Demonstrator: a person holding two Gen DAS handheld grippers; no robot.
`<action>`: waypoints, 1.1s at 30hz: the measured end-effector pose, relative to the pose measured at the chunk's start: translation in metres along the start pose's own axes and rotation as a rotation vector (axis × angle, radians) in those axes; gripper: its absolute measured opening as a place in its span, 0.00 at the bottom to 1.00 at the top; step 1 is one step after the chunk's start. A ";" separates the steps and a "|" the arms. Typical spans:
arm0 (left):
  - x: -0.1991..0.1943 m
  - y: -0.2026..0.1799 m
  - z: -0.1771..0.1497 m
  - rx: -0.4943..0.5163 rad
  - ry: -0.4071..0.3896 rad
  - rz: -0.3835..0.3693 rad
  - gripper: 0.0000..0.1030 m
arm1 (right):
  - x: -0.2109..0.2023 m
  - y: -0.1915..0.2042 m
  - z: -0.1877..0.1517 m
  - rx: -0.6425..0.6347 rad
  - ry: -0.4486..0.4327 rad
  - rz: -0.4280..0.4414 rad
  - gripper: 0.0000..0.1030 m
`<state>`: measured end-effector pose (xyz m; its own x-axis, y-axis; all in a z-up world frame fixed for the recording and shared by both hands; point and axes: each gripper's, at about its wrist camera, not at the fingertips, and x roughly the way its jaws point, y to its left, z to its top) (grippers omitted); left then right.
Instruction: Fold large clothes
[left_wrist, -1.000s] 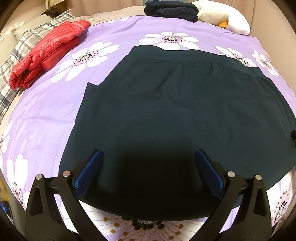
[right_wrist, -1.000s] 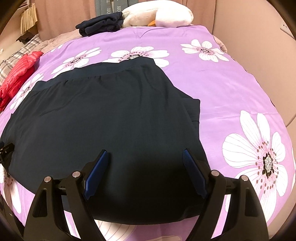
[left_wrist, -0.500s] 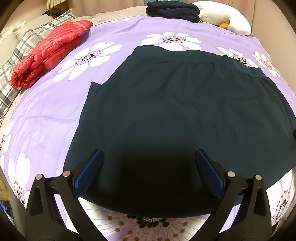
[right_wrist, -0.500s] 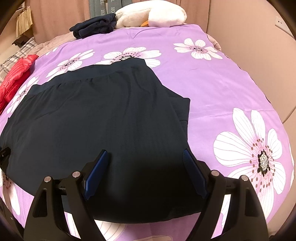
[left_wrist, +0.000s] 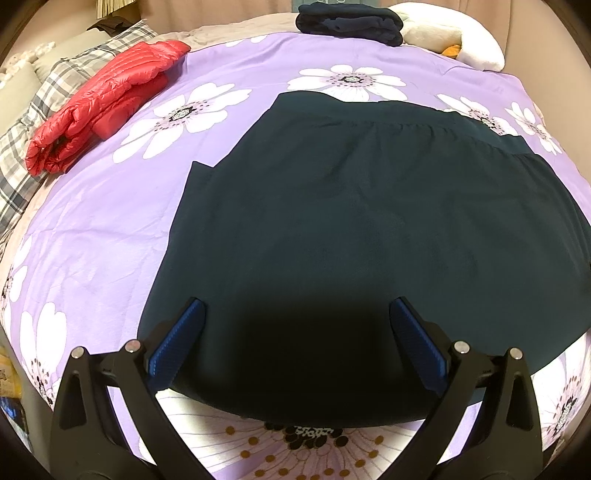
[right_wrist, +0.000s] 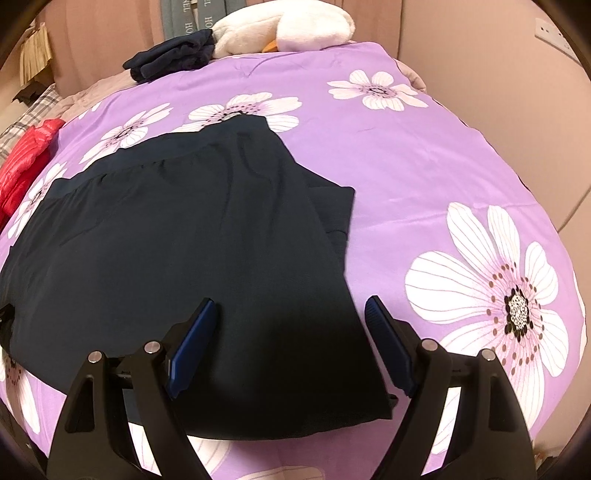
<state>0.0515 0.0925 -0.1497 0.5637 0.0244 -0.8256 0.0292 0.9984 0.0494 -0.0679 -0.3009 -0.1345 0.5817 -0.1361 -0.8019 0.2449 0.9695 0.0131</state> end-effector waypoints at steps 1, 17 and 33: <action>0.000 0.001 0.000 -0.002 0.000 0.002 0.98 | 0.000 -0.002 0.000 0.003 0.001 -0.002 0.80; -0.015 0.058 -0.022 -0.138 0.048 0.066 0.98 | -0.017 -0.036 -0.012 0.056 -0.018 -0.060 0.80; -0.003 0.028 -0.052 -0.491 0.233 -0.497 0.98 | -0.014 0.016 -0.057 0.324 0.171 0.541 0.80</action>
<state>0.0082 0.1234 -0.1748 0.3885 -0.4811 -0.7859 -0.1683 0.8015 -0.5739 -0.1167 -0.2717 -0.1573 0.5631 0.4145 -0.7149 0.1887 0.7778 0.5996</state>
